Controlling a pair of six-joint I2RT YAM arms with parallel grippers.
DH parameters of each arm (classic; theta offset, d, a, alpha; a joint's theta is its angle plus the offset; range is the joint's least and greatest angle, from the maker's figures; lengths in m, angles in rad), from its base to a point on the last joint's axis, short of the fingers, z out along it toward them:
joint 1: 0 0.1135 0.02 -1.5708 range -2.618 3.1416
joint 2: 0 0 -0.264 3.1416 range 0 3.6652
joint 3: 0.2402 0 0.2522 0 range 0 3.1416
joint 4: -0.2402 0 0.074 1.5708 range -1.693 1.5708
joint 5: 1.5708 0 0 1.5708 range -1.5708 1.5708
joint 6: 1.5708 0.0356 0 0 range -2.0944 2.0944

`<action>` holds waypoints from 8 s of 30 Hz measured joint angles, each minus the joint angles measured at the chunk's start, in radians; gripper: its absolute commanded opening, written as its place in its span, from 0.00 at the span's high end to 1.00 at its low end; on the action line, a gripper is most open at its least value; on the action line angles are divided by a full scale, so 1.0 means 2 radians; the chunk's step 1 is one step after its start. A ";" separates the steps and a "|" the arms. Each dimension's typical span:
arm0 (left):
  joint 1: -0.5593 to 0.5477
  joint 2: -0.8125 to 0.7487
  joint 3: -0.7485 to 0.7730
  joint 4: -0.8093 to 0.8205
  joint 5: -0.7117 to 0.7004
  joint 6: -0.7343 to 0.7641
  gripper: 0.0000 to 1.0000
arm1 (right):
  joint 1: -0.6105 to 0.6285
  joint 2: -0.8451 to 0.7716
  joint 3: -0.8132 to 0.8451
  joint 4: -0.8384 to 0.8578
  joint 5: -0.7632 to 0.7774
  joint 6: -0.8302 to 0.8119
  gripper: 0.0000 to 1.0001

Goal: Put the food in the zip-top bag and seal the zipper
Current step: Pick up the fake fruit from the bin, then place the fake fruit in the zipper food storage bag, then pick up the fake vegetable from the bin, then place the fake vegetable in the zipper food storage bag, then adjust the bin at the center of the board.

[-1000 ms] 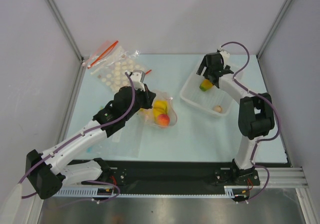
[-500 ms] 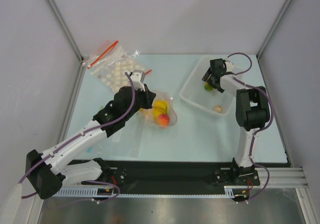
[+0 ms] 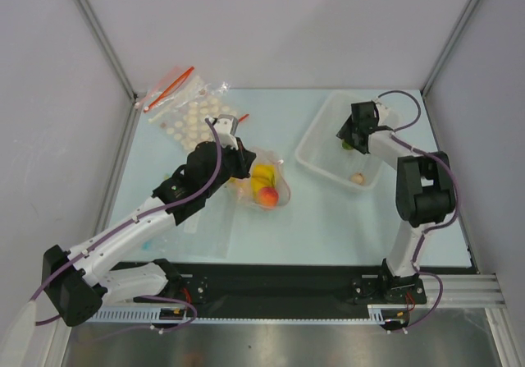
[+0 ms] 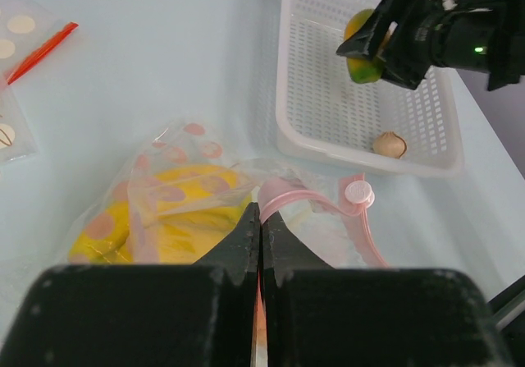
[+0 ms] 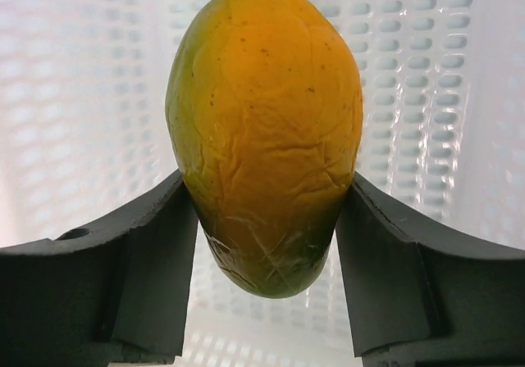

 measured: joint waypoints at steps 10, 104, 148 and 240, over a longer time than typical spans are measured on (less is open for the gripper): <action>0.000 0.000 0.000 0.000 0.004 0.000 1.00 | 0.092 -0.234 -0.072 0.036 -0.016 -0.060 0.61; 0.000 -0.042 -0.009 0.021 0.004 0.004 0.98 | 0.186 -0.381 -0.168 -0.015 0.075 -0.083 0.19; 0.000 -0.036 -0.009 0.018 0.005 0.004 0.98 | 0.083 -0.241 -0.156 -0.164 0.097 0.106 0.87; 0.000 -0.040 -0.009 -0.003 -0.003 -0.010 0.99 | 0.192 0.002 0.075 -0.123 0.146 -0.004 0.63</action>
